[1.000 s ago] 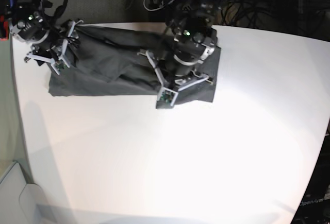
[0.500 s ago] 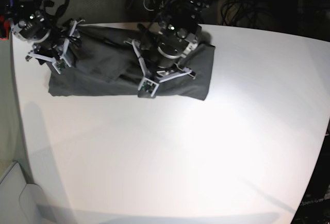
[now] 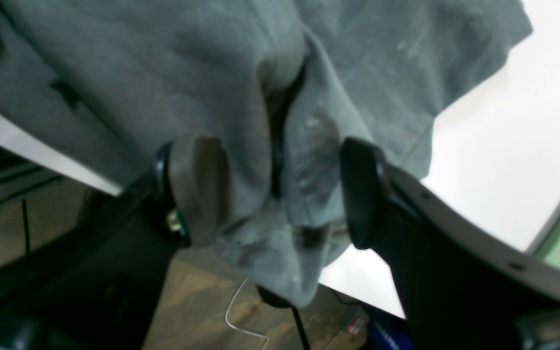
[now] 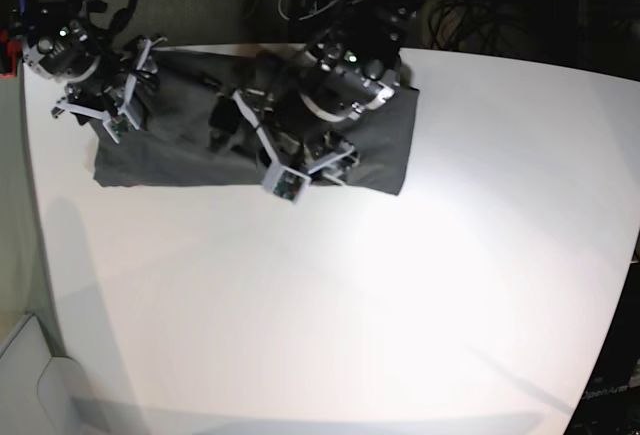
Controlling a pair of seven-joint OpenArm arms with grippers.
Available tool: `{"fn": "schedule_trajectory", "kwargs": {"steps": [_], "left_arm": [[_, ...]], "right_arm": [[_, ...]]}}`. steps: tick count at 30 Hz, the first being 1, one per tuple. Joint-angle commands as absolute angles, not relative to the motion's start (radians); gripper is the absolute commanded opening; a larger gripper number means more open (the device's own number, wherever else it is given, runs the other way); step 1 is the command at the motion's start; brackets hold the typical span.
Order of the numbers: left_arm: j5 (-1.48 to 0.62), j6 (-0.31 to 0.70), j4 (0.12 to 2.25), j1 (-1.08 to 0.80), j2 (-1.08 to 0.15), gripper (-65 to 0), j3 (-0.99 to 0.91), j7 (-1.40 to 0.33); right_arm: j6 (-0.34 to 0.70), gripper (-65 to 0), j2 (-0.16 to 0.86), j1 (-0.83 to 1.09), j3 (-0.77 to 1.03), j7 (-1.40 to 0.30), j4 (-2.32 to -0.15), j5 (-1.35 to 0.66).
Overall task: Layout the t-shirt on the table in an organized manner, then fold the t-shirt properly
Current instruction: 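Lay the carried end onto the strip with the left gripper and release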
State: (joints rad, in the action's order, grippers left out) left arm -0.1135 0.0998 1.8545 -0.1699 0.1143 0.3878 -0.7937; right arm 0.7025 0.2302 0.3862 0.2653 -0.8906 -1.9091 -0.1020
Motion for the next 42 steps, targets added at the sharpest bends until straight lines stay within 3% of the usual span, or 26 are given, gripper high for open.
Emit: {"fn": "schedule_trajectory", "kwargs": {"steps": [1,5,7,10,13,14,17,22,26,31,38,42], "left_arm": [[-0.151,0.09,1.899,-0.153,0.093,-2.8,0.381,-0.765],[-0.239,0.038,1.946,-0.145,0.001,-3.6,0.323,-0.794],[-0.274,-0.036,1.948,-0.157,-0.024,-9.9,0.283,-0.826],[-0.312,-0.14,1.948,-0.186,-0.062,-31.4,0.234,-0.825],[-0.334,-0.214,1.942,-0.196,-0.074,-62.6,0.22,-0.828],[-0.331,-0.232,1.94,-0.196,-0.073,-65.0,0.225,-0.834],[-0.332,-0.294,1.914,-0.177,-0.068,-61.3,0.251,-0.837],[-0.334,-0.395,1.791,-0.136,-0.076,-61.2,0.364,-0.857],[-0.335,-0.351,1.699,-0.047,-0.07,-61.2,0.552,-0.978],[-0.328,-0.317,1.84,-0.013,-0.079,-61.2,0.723,-0.889],[-0.332,-0.318,1.929,-0.051,-0.143,-61.2,0.648,-0.768],[-0.332,-0.318,1.914,-0.119,-0.185,-61.2,0.492,-0.768]], "right_arm": [[0.698,-26.0,0.24,0.386,0.269,-0.875,-1.925,-0.105],[0.698,-26.0,0.24,0.381,0.269,-0.875,-1.925,-0.105],[0.698,-26.0,0.24,0.381,0.269,-0.875,-1.925,-0.105],[0.698,-26.0,0.239,0.381,0.269,-0.875,-1.925,-0.105],[0.698,-26.0,0.236,0.381,0.269,-0.872,-1.925,-0.105],[0.698,-26.0,0.231,0.381,0.269,-0.872,-1.925,-0.105],[0.698,-26.0,0.225,0.381,0.269,-0.874,-1.925,-0.105],[0.698,-26.0,0.225,0.381,0.269,-0.874,-1.925,-0.105],[0.698,-26.0,0.228,0.381,0.269,-0.875,-1.925,-0.105],[0.698,-26.1,0.226,0.381,0.269,-0.875,-1.925,-0.105],[0.698,-26.1,0.225,0.381,0.271,-0.875,-1.925,-0.105],[0.698,-26.1,0.225,0.38,0.277,-0.868,-1.931,-0.105]]}}
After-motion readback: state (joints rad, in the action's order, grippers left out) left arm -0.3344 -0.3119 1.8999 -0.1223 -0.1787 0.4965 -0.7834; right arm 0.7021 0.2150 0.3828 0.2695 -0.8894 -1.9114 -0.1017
